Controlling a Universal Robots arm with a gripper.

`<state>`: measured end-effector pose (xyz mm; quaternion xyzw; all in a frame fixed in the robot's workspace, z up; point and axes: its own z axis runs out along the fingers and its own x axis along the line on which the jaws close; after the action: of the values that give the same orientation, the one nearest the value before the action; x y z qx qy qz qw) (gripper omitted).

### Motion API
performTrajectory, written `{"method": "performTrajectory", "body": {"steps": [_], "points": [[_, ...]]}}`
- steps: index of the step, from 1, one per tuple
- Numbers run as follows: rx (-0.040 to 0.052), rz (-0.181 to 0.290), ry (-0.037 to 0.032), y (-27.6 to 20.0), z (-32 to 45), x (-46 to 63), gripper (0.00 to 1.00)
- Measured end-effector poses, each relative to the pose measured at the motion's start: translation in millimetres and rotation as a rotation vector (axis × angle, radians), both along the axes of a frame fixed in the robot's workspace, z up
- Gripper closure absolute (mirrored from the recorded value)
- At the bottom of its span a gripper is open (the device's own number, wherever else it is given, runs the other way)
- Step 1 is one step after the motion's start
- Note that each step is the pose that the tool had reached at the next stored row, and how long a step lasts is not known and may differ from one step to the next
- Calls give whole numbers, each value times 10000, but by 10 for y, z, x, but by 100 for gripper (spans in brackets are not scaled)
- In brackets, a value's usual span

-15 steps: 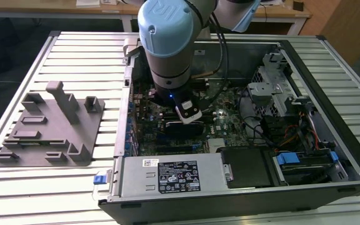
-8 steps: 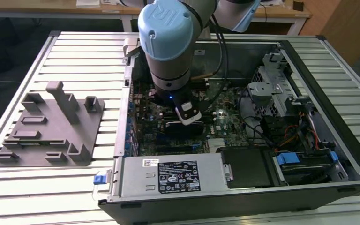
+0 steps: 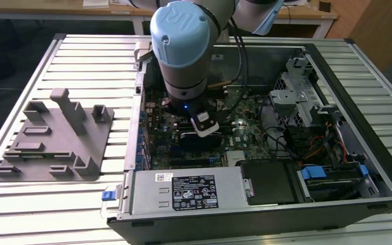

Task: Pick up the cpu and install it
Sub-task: 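Install the second cpu locking lever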

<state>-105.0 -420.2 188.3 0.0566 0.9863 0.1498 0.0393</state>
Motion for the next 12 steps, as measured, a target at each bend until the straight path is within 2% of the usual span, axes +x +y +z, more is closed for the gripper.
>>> {"method": "performTrajectory", "body": {"steps": [8, 12], "points": [[-1, -1, -1, 0, -1, -19, 89], [-44, 0, 1, 0, -12, -20, 89]]}}
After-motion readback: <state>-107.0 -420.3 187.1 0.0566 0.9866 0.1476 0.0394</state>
